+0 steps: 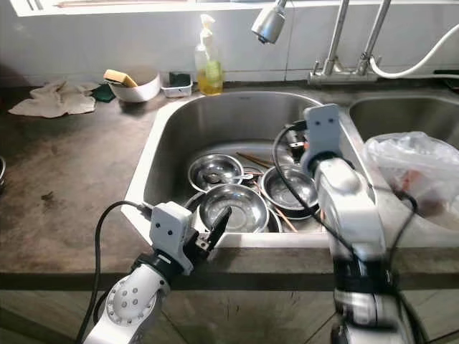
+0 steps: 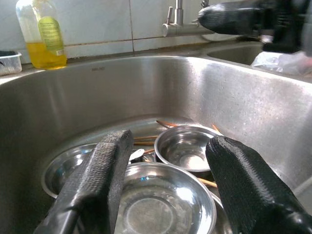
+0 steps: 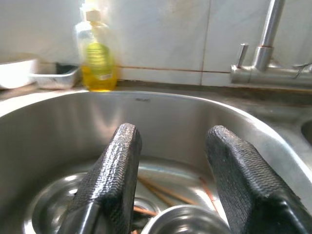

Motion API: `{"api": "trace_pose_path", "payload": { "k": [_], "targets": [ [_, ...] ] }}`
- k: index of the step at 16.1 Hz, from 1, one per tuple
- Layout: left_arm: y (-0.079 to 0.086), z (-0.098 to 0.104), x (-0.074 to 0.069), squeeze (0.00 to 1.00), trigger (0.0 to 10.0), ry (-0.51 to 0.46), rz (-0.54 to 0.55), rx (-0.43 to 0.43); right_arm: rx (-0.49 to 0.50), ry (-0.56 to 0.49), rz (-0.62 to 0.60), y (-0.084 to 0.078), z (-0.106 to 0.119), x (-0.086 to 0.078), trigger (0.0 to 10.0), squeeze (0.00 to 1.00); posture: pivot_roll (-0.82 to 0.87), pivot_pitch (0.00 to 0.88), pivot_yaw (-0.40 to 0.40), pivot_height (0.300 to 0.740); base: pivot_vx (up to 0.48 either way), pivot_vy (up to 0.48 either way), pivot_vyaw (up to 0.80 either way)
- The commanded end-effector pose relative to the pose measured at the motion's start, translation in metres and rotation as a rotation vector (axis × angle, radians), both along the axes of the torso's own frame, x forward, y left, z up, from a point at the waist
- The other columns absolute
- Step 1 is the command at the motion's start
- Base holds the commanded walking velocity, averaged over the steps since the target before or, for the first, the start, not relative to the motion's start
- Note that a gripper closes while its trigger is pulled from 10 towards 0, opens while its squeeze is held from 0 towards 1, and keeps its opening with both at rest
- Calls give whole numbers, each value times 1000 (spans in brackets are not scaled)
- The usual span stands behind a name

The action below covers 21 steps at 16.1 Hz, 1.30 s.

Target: Kitchen organization

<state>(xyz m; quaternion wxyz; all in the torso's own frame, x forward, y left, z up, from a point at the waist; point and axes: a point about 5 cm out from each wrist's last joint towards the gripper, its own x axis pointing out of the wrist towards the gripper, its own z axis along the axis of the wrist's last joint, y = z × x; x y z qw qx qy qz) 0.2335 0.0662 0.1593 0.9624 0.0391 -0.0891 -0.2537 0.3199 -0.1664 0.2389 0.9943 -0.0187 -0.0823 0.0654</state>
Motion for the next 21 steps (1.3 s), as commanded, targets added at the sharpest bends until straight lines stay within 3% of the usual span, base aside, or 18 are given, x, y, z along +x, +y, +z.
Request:
{"api": "trace_pose_path", "payload": {
  "k": [1, 6, 8, 15, 21],
  "targets": [
    [0, -3, 0, 0, 10000, 10, 1, 4, 16, -26, -1, 3, 0, -11, 10000, 0, 72, 80, 11, 740, 0, 0, 0],
    [-1, -5, 0, 0, 10000, 12, -7, 4, 37, -8, -41, 7, -15, -27, 10000, 0, 70, 71, 14, 740, 0, 126, 0],
    [-1, -5, 1, 0, 10000, 14, -7, 4, 83, -15, -21, 11, -16, -32, 10000, 0, 68, 68, 17, 740, 0, 472, 800],
    [-1, -5, 3, 0, 10000, 11, -10, 9, 107, -22, -49, 15, -20, -41, 10000, 0, 74, 71, 22, 740, 0, 457, 800],
    [1, -4, 4, 0, 10000, 4, -3, 9, 116, -15, -39, 21, -26, -53, 10000, 0, 75, 77, 17, 740, 0, 0, 800]
  ]
}}
